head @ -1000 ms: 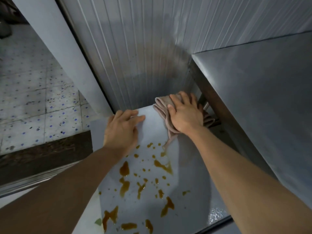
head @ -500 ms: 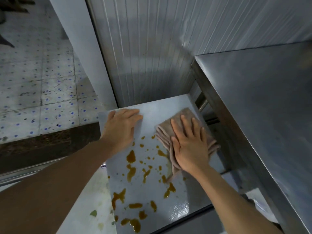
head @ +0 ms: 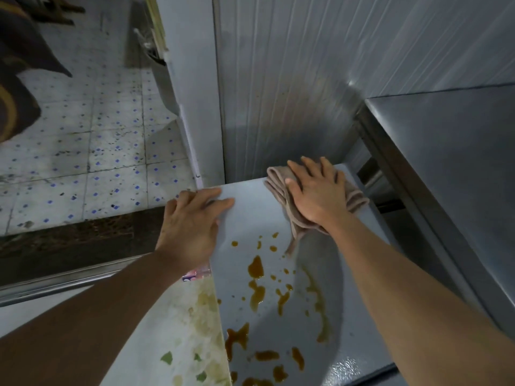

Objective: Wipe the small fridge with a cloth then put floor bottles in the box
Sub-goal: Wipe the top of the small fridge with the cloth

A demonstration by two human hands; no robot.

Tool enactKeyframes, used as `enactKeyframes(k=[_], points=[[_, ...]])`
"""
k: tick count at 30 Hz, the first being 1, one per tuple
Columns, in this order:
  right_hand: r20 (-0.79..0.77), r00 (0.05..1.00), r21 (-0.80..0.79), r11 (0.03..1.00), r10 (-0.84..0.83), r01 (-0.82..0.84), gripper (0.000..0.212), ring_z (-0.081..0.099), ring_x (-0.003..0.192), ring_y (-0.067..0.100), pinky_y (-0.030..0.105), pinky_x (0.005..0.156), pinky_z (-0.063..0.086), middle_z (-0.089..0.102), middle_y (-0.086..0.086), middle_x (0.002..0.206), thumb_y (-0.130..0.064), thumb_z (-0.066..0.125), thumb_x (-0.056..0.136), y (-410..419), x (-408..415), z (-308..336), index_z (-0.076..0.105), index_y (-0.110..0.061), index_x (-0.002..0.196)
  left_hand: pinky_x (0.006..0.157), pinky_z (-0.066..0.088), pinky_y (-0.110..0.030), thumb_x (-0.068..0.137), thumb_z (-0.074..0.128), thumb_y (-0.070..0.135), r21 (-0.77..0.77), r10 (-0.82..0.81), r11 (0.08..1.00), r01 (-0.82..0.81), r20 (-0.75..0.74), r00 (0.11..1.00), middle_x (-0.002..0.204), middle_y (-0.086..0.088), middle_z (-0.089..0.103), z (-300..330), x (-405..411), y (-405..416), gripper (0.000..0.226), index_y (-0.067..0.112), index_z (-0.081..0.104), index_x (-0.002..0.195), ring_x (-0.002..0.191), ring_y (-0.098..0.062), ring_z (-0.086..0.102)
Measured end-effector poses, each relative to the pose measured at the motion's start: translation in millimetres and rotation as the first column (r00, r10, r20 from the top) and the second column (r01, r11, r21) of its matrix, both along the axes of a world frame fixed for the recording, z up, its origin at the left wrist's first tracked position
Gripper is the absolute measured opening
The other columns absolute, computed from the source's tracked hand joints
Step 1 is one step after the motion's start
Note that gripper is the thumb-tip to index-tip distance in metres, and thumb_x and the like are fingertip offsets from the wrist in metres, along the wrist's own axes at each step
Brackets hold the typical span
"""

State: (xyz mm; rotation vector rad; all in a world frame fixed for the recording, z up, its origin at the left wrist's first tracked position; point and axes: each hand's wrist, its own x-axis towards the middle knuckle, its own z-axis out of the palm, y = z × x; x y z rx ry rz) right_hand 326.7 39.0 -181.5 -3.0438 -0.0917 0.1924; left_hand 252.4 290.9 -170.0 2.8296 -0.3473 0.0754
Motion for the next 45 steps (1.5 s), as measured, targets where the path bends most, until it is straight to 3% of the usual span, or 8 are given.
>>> enactKeyframes(k=[5, 11, 20, 26, 32, 36, 42, 45], points=[[-0.012, 0.976, 0.020, 0.976, 0.217, -0.217, 0.061, -0.014, 0.145, 0.030, 0.054, 0.117, -0.001, -0.006, -0.003, 0.160, -0.058, 0.001, 0.092, 49, -77, 4, 0.000, -0.038, 0.149, 0.101, 0.030, -0.042, 0.085, 0.056, 0.011, -0.072, -0.025, 0.997, 0.021, -0.063, 0.998, 0.144, 0.002, 0.043, 7, 0, 2, 0.050, 0.029, 0.054, 0.132, 0.126, -0.027, 0.035], [0.009, 0.925, 0.024, 0.924, 0.381, -0.381, 0.059, 0.003, 0.147, 0.028, 0.050, 0.115, 0.006, 0.007, -0.006, 0.160, -0.061, 0.011, 0.094, 48, -146, 7, 0.013, -0.038, 0.149, 0.099, 0.038, -0.040, 0.076, 0.071, 0.013, -0.121, -0.064, 0.991, 0.056, -0.062, 0.996, 0.134, -0.001, 0.056, 14, -7, 17, 0.046, 0.018, 0.064, 0.121, 0.122, -0.025, 0.047], [0.021, 0.999, -0.024, 0.999, 0.029, -0.028, 0.059, 0.001, 0.146, 0.031, 0.053, 0.115, 0.008, 0.011, -0.001, 0.159, -0.058, 0.018, 0.095, 57, -28, 2, 0.013, -0.036, 0.149, 0.106, 0.033, -0.030, 0.083, 0.066, 0.016, -0.269, -0.048, 0.963, 0.023, -0.087, 0.995, 0.139, 0.005, 0.050, 9, -12, 21, 0.043, 0.019, 0.060, 0.126, 0.129, -0.017, 0.041], [0.056, 0.974, -0.010, 0.976, 0.220, -0.220, 0.064, 0.004, 0.145, 0.037, 0.054, 0.116, 0.009, 0.009, 0.005, 0.160, -0.060, 0.003, 0.093, 100, -114, 5, 0.015, -0.033, 0.149, 0.108, 0.035, -0.029, 0.080, 0.058, 0.000, -0.295, 0.012, 0.954, -0.062, -0.168, 0.986, 0.141, 0.000, 0.047, 17, -19, 40, 0.050, 0.015, 0.055, 0.128, 0.129, -0.018, 0.044], [-0.002, 0.982, -0.016, 0.982, 0.189, -0.189, 0.059, -0.004, 0.145, 0.034, 0.055, 0.115, 0.005, 0.002, 0.000, 0.159, -0.059, 0.024, 0.093, 142, -71, 7, 0.011, -0.037, 0.147, 0.097, 0.043, -0.036, 0.076, 0.060, -0.002, -0.291, 0.055, 0.950, -0.109, -0.186, 0.981, 0.129, -0.002, 0.054, 24, -24, 64, 0.055, 0.017, 0.052, 0.127, 0.119, -0.024, 0.049], [-0.008, 0.992, -0.026, 0.991, 0.127, -0.127, 0.055, 0.008, 0.143, 0.038, 0.058, 0.114, 0.009, 0.026, 0.005, 0.152, -0.047, 0.043, 0.091, 176, -37, 5, 0.028, -0.033, 0.142, 0.102, 0.040, -0.037, 0.078, 0.060, -0.001, -0.265, 0.029, 0.960, -0.086, -0.214, 0.976, 0.135, -0.002, 0.049, 21, -31, 73, 0.053, 0.016, 0.052, 0.128, 0.125, -0.022, 0.044], [0.031, 0.978, 0.021, 0.978, 0.208, -0.209, 0.069, -0.011, 0.146, 0.032, 0.051, 0.116, -0.003, -0.003, 0.001, 0.160, -0.039, 0.050, 0.087, 159, -118, 9, 0.016, -0.035, 0.148, 0.103, 0.040, -0.040, 0.080, 0.059, 0.000, -0.249, -0.011, 0.967, -0.049, -0.234, 0.972, 0.139, -0.001, 0.044, 33, -36, 75, 0.054, 0.017, 0.051, 0.130, 0.128, -0.021, 0.040], [0.050, 0.974, 0.032, 0.974, 0.223, -0.225, 0.070, 0.001, 0.146, 0.034, 0.051, 0.116, 0.006, 0.008, 0.002, 0.160, -0.034, 0.054, 0.081, 139, -178, 10, 0.027, -0.033, 0.145, 0.105, 0.036, -0.034, 0.081, 0.059, 0.002, -0.215, -0.039, 0.976, -0.015, -0.242, 0.970, 0.142, -0.001, 0.042, 37, -36, 64, 0.055, 0.016, 0.048, 0.132, 0.130, -0.020, 0.038]])
